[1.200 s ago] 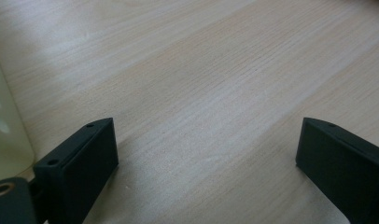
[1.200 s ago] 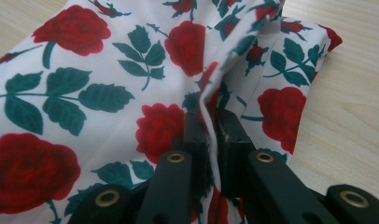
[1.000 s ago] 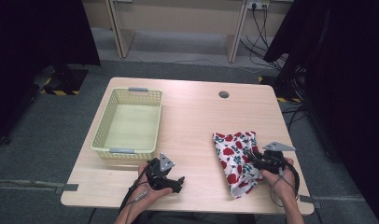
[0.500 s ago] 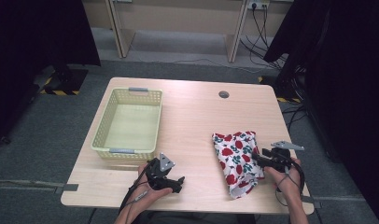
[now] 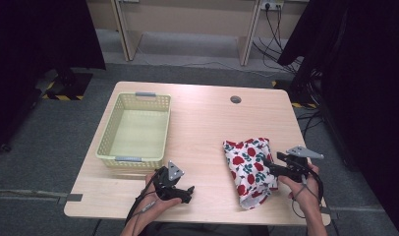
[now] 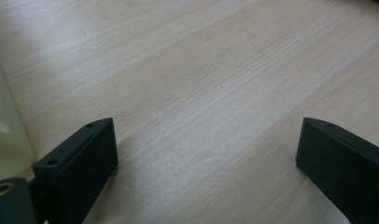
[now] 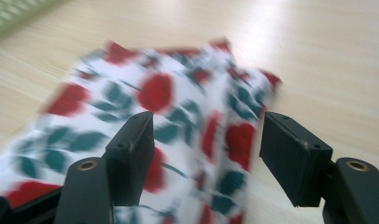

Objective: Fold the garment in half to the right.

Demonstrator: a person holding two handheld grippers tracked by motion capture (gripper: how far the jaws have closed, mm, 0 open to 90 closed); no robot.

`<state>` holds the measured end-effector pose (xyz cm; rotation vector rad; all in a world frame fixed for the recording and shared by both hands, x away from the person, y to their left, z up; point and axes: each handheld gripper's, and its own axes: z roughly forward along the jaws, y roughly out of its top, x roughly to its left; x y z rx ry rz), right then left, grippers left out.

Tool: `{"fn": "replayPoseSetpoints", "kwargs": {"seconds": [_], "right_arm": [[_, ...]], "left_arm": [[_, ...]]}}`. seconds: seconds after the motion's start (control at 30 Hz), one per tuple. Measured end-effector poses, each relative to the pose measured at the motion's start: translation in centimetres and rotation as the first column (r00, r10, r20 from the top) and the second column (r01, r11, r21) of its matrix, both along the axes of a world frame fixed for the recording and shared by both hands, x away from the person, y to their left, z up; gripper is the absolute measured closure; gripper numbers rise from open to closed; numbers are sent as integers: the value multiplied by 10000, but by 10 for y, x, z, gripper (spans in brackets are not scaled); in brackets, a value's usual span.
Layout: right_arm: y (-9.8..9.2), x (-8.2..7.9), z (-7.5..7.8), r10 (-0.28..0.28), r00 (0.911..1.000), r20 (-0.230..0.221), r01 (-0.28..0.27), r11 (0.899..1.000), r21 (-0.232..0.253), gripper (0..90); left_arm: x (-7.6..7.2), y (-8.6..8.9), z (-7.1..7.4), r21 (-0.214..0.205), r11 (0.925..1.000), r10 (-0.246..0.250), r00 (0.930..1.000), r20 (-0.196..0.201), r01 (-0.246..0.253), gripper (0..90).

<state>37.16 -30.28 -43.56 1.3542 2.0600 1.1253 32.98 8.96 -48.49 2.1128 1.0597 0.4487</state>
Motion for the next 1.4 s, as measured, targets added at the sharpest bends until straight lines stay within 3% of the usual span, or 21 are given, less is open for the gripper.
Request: {"fn": "replayPoseSetpoints", "kwargs": {"seconds": [0.1,0.23,0.37,0.5,0.63,0.83,1.4], "right_arm": [[11,-7,11,596,9976,348,-597,9982,16,344],[29,-14,14,1467,9886,327,-1463,9891,-156,340],[44,-17,6,1972,9804,-13,-1971,9797,-374,336],[57,-14,-12,2195,9733,-671,-2229,9736,-493,330],[63,-11,-27,2076,9718,-1116,-2149,9750,-573,331],[66,-11,-32,1800,9757,-1248,-1864,9816,-411,332],[74,-8,-35,1573,9813,-1113,-1614,9865,-281,327]], "left_arm": [[0,0,0,0,10000,1,10000,0,-1,46],[0,0,0,-1,10000,1,10000,-2,-1,46],[0,0,0,-1,10000,1,10000,-2,-1,46],[0,0,0,-1,10000,2,10000,-2,-2,46],[0,0,0,-2,10000,2,10000,0,-2,46],[0,0,0,0,10000,1,10000,-2,-1,46],[0,0,0,12,10000,-8,10000,-5,8,44]]}}
